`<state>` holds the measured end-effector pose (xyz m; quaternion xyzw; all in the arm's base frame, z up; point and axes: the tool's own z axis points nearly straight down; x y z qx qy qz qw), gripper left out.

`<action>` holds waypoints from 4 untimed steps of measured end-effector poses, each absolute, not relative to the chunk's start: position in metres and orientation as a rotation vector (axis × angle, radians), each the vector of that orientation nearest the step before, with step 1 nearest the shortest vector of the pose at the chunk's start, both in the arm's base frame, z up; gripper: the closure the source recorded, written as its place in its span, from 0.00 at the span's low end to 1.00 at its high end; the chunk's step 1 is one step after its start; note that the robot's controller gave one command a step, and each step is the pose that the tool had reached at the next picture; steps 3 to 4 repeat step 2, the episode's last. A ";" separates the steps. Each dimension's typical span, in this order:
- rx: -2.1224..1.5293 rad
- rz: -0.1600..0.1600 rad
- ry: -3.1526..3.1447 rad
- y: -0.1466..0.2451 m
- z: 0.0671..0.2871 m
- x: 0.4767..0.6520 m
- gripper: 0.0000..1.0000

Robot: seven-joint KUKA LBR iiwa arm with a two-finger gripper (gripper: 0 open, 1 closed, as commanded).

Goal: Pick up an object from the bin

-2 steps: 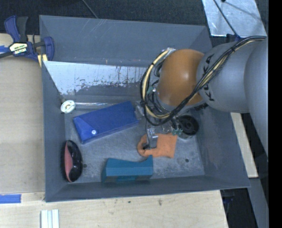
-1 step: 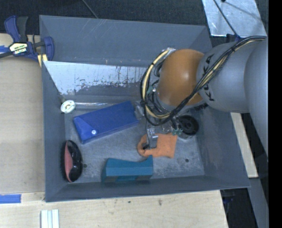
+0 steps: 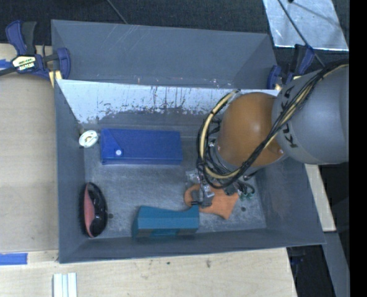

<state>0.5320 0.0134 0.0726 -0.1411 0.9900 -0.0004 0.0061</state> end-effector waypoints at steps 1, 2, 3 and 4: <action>-0.441 -0.001 3.098 0.013 0.073 0.532 1.00; -0.436 0.000 3.108 0.022 0.201 0.538 1.00; -0.436 0.000 3.108 0.022 0.201 0.538 1.00; -0.436 0.000 3.108 0.022 0.201 0.538 1.00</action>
Offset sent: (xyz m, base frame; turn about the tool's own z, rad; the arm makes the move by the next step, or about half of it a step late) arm 0.0051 0.0092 0.1285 0.0039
